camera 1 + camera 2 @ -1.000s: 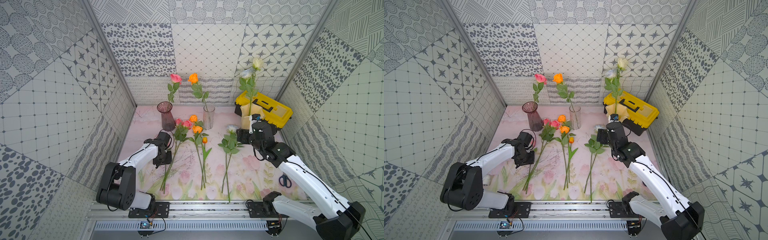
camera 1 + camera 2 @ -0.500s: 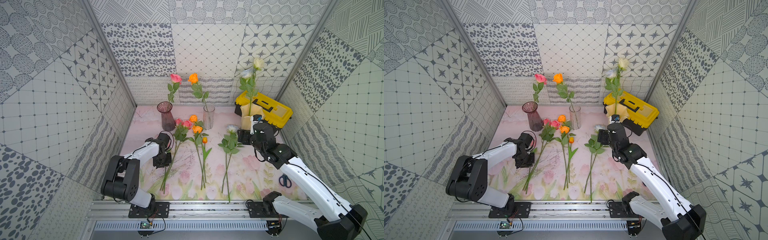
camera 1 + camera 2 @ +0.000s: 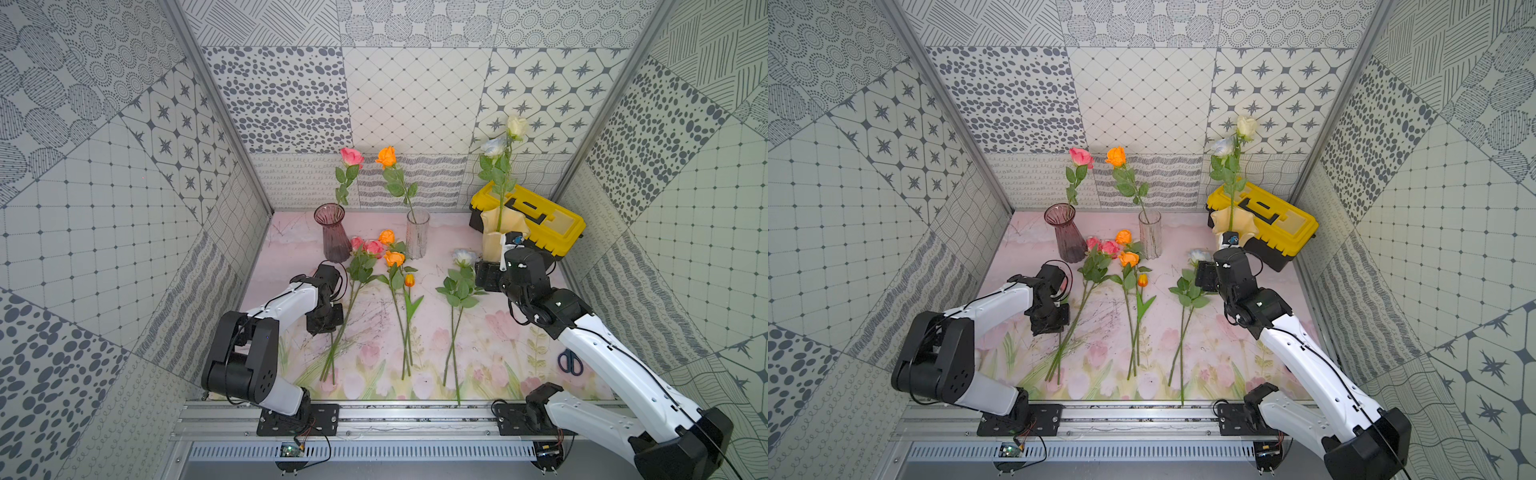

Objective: Arrange the flowers in different vases according to their variety
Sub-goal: Pick up the flower at the center of the board.

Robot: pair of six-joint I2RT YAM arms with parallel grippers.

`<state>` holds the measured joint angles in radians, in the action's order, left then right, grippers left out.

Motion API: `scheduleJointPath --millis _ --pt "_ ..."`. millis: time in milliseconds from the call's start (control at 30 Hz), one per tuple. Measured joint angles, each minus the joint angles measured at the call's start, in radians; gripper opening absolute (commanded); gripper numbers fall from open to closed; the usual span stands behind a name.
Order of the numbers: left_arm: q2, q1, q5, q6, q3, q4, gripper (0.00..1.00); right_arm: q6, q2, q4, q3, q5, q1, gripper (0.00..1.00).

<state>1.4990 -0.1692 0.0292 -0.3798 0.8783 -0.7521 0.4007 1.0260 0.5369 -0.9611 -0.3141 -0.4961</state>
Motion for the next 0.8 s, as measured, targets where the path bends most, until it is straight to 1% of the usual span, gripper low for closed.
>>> scheduleJointPath --millis 267,433,667,800 --pt "-0.207 -0.063 0.068 0.037 0.094 0.015 0.0 0.036 0.001 -0.008 0.038 0.037 0.0 0.83" --pt "-0.319 -0.09 0.103 0.09 0.167 0.067 0.0 0.052 0.002 -0.011 0.06 0.096 0.0 0.87" --pt "-0.326 -0.096 0.12 0.177 0.314 0.172 0.0 0.064 0.011 -0.017 0.08 0.194 0.0 0.94" --pt "-0.28 -0.096 0.13 0.24 0.427 0.246 0.0 0.064 0.019 -0.018 0.087 0.243 0.0 0.95"
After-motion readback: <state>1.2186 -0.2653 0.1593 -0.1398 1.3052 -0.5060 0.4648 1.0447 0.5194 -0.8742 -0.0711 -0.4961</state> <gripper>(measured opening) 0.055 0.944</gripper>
